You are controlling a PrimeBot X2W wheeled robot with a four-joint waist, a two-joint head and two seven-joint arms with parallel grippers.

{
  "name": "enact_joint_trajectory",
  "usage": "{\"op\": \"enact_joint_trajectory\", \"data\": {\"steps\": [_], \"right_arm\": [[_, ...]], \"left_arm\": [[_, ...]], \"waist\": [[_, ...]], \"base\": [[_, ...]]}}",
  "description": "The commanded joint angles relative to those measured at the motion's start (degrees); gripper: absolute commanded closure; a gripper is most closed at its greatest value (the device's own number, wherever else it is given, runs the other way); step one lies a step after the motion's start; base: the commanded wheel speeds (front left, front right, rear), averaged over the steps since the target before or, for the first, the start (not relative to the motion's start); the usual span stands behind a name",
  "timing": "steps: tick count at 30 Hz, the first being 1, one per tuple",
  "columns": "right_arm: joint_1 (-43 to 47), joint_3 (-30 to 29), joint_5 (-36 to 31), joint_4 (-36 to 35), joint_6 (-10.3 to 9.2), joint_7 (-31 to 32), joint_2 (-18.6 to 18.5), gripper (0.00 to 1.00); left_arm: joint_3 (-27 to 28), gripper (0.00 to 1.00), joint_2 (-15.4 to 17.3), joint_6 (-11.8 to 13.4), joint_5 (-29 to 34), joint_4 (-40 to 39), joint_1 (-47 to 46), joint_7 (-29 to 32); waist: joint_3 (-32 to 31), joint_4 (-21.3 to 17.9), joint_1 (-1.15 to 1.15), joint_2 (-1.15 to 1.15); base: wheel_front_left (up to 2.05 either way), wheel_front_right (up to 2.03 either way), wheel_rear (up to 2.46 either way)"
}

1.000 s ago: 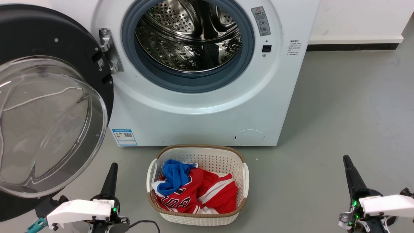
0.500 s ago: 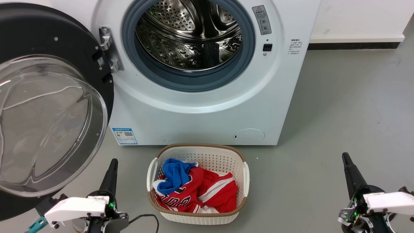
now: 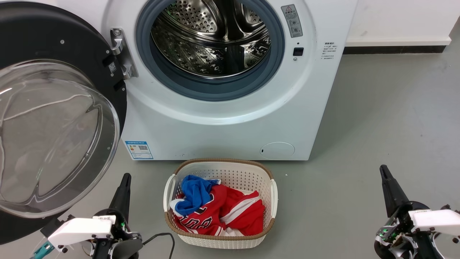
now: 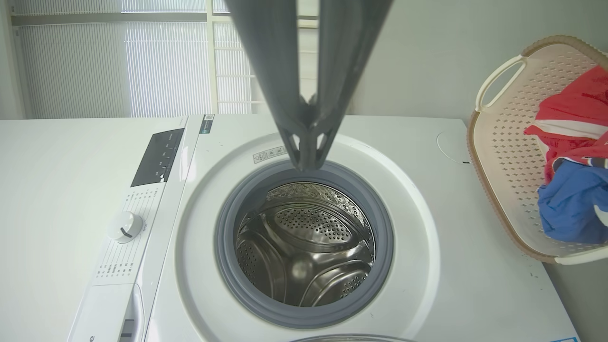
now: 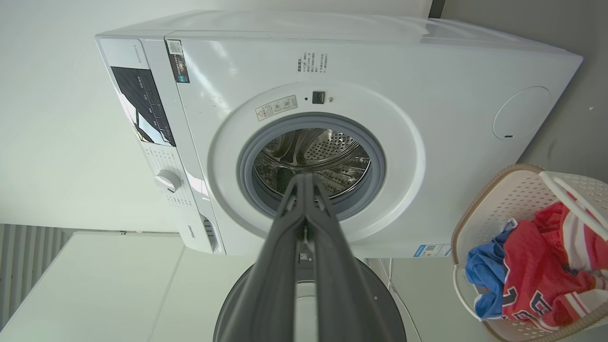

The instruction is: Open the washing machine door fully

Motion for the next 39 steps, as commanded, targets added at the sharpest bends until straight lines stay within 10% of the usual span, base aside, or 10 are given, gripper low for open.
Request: {"op": "enact_joint_trajectory", "data": {"steps": [1,39], "right_arm": [[-1.4,-0.1,1.2,0.3,0.0,0.5,0.1,1.0],[-1.6,-1.0,2.0,0.6,0.0,1.4,0.6,1.0]], "left_arm": [[0.3,1.0,-0.1,-0.4,-1.0,0.0,-1.0,0.4],[0.4,1.0,-0.1,-0.5,-2.8,0.2,-1.1,0.8]], "waist": [[0.0,0.0,0.0,0.0],[0.1,0.1,0.0,0.0]], "base": [[0.0,0.0,0.0],[0.0,0.0,0.0]]}}
